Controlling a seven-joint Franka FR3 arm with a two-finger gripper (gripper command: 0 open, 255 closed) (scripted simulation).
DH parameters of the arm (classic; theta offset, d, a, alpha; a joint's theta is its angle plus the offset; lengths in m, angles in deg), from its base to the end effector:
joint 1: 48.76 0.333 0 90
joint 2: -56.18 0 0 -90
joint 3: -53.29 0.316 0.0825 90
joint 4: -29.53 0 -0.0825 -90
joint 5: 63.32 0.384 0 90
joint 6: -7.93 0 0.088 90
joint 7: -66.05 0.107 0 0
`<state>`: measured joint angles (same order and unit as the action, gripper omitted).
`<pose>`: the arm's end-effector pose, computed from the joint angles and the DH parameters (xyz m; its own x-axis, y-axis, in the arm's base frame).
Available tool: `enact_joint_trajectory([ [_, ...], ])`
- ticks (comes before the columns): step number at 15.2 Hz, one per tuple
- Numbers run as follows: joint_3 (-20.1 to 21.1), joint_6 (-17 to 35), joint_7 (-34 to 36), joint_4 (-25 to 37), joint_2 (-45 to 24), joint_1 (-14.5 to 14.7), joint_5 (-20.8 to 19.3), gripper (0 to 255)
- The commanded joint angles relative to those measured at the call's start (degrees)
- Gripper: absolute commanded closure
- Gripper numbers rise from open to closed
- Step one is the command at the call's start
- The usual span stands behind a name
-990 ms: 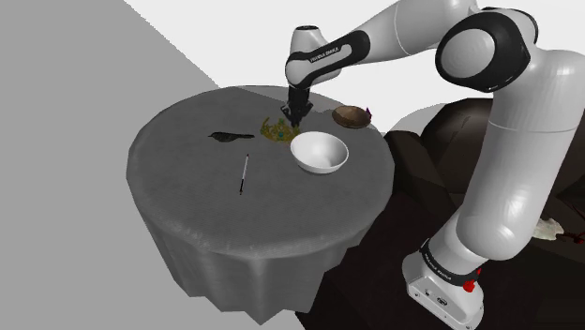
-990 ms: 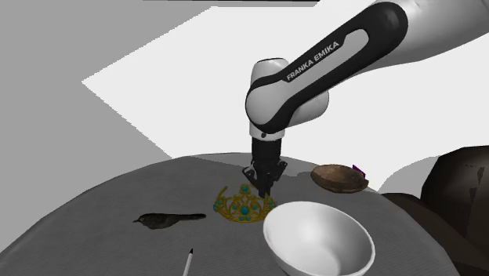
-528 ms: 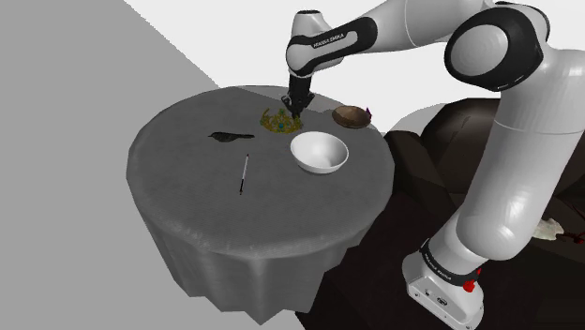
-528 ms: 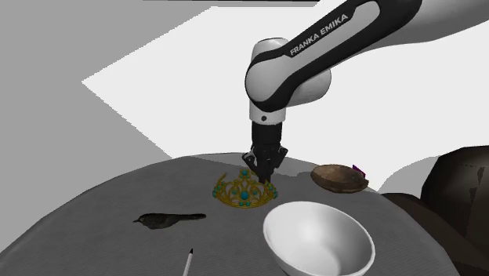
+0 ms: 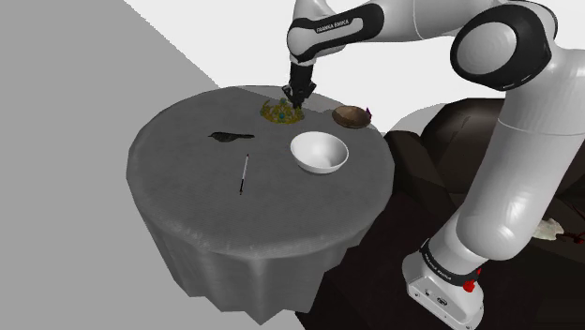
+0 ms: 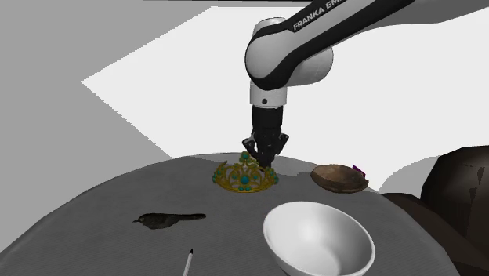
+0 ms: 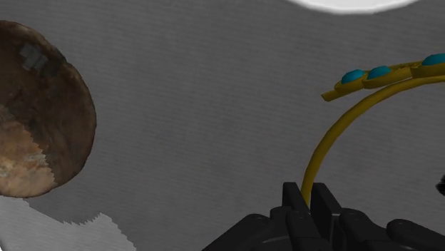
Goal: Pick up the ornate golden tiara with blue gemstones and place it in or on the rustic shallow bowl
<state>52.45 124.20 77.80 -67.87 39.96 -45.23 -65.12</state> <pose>0.6446 0.0293 0.4323 0.9884 -0.1429 0.0517 -0.1442 -0.9893 0.0228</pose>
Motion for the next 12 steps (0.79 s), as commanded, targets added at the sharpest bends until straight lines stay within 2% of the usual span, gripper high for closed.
enact_joint_trajectory([
  [1, -0.4, 0.0, -1.2, -0.8, 0.8, -0.7, 0.2, 255],
  [12, -5.2, 4.0, -15.2, -7.3, 3.6, -9.3, 2.0, 255],
])
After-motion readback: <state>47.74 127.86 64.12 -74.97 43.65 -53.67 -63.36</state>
